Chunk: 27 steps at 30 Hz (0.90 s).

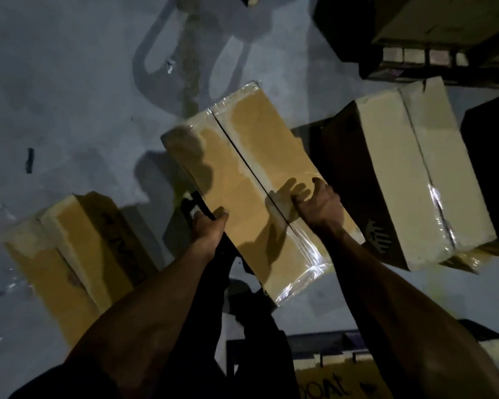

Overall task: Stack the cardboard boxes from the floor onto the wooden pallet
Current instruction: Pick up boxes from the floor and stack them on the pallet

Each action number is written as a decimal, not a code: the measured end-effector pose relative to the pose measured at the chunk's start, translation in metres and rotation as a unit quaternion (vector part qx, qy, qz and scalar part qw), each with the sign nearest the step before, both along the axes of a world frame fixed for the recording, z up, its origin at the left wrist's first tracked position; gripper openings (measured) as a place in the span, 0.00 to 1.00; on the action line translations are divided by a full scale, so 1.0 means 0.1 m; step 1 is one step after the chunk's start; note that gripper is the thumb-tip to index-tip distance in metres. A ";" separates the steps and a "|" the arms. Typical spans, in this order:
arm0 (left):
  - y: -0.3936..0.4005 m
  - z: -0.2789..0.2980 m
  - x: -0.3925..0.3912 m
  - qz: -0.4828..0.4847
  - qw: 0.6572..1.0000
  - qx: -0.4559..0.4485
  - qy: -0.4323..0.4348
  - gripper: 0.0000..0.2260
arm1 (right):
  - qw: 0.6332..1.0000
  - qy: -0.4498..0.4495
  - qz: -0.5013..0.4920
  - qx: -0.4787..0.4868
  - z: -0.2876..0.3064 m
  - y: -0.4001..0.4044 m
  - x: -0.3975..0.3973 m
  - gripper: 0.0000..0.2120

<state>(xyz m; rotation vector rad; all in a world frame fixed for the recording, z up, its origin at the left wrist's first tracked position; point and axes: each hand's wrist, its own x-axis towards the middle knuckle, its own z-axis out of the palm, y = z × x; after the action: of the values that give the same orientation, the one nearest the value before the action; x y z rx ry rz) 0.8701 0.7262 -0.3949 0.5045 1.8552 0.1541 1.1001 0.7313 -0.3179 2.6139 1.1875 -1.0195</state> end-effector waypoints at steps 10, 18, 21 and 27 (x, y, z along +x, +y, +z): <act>-0.09 -0.24 0.19 0.167 0.981 -0.006 -0.104 0.32 | 0.999 0.005 0.008 -0.036 -0.53 0.64 0.45 0.50; -0.08 -0.64 0.12 0.263 0.951 -0.037 -0.157 0.57 | 0.993 0.041 -0.106 -0.027 -0.69 0.52 0.51 0.44; 0.07 -0.54 0.07 0.235 0.961 -0.019 -0.145 0.52 | 0.992 0.024 -0.122 -0.024 -0.57 0.34 0.46 0.40; 0.49 0.27 0.21 0.032 0.993 0.092 -0.061 0.21 | 0.975 0.022 -0.220 0.015 0.11 -0.19 0.35 0.43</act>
<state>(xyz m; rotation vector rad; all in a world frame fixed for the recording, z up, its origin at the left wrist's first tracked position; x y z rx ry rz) 0.8914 0.7749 -0.3676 0.5502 1.7463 0.3931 1.1353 0.7125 -0.3065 2.9675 0.6393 -1.1318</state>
